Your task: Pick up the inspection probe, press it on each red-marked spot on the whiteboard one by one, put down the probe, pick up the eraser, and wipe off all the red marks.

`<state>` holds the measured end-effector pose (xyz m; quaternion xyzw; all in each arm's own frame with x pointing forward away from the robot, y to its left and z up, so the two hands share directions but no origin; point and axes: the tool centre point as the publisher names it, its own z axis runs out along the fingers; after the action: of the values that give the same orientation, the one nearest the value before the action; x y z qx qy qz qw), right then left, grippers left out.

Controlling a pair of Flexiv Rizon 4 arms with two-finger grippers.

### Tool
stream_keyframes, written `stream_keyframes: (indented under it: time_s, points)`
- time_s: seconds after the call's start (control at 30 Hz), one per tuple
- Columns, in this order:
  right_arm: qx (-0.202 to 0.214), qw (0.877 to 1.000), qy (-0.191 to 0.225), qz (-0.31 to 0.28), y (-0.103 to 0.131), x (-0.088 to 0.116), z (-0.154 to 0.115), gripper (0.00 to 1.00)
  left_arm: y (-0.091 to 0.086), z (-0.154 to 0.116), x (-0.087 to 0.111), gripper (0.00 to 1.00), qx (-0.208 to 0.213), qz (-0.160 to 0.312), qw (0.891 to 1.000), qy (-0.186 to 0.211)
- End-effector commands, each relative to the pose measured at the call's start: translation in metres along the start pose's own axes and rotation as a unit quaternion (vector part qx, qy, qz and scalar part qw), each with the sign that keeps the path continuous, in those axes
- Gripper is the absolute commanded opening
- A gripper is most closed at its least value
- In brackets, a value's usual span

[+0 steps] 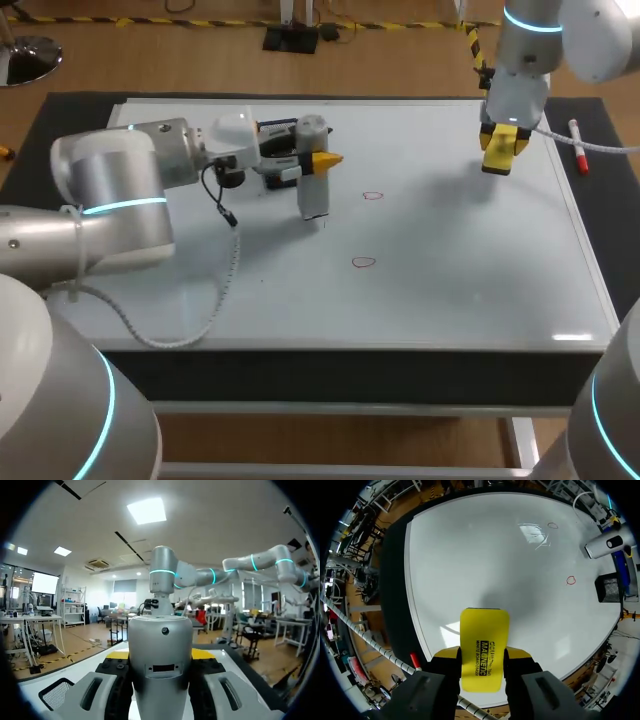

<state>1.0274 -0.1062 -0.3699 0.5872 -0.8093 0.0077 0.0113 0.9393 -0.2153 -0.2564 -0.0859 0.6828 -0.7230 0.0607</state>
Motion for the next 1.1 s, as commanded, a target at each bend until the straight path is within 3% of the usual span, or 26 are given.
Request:
stream_keyframes:
  time_s: [0.03,0.5,0.77,1.1]
  points:
    - [0.0,1.0,0.001,-0.001,-0.001,0.0,0.0,0.0,0.002,0.031,0.001,0.0,0.004,0.002,1.0,-0.018]
    - [0.0,1.0,0.001,-0.001,-0.001,0.0,0.0,0.0,0.006,0.079,-0.013,0.0,-0.012,0.006,0.999,-0.029]
    - [0.0,1.0,0.001,-0.001,-0.001,0.0,0.0,0.0,0.009,0.097,-0.023,0.0,0.008,-0.006,0.998,-0.068]
    - [0.0,1.0,0.001,-0.001,-0.001,0.0,0.0,0.0,0.016,0.109,-0.037,0.0,0.005,-0.01,0.997,-0.082]
